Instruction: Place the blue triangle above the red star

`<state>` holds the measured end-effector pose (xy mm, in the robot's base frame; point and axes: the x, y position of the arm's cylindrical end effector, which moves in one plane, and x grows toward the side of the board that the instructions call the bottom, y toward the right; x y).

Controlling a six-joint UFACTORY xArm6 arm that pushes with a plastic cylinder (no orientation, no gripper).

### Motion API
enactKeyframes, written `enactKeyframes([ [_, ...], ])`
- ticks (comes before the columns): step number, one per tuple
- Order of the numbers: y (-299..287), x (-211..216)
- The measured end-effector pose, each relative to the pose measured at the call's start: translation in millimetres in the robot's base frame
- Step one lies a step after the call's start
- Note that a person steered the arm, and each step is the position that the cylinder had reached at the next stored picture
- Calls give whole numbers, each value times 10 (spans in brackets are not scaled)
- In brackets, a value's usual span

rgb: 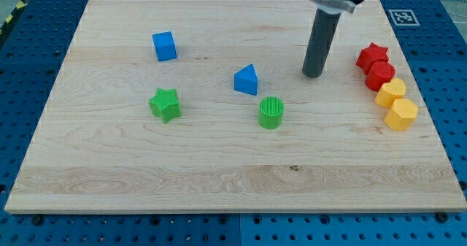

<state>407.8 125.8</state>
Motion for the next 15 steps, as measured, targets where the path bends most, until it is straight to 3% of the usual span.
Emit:
enactKeyframes([
  [4, -381, 513],
  [9, -1330, 365],
  [11, -1124, 92],
  [15, -989, -27],
])
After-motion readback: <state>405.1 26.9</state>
